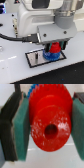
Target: Insert the blue gear onto the right peg, followed by the red gear
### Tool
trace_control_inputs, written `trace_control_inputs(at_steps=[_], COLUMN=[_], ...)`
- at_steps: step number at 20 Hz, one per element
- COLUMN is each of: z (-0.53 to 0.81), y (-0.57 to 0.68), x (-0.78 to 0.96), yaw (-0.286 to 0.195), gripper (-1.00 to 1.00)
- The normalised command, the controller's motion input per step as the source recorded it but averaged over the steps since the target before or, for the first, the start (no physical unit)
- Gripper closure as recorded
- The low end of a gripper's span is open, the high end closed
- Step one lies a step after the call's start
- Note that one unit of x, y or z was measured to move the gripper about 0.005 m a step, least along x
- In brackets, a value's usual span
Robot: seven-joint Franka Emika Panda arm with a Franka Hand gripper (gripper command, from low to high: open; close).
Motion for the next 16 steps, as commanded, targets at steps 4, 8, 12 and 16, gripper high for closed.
trace_control_inputs(at_steps=[4,8,12,16], z=[0.04,0.38,0.21,-0.06], y=[0.04,0.23,0.10,-0.07], x=[0.02,0.00,0.00,0.14], yaw=[0.000,0.000,0.000,0.000], gripper=[1.00,1.00,1.00,1.00])
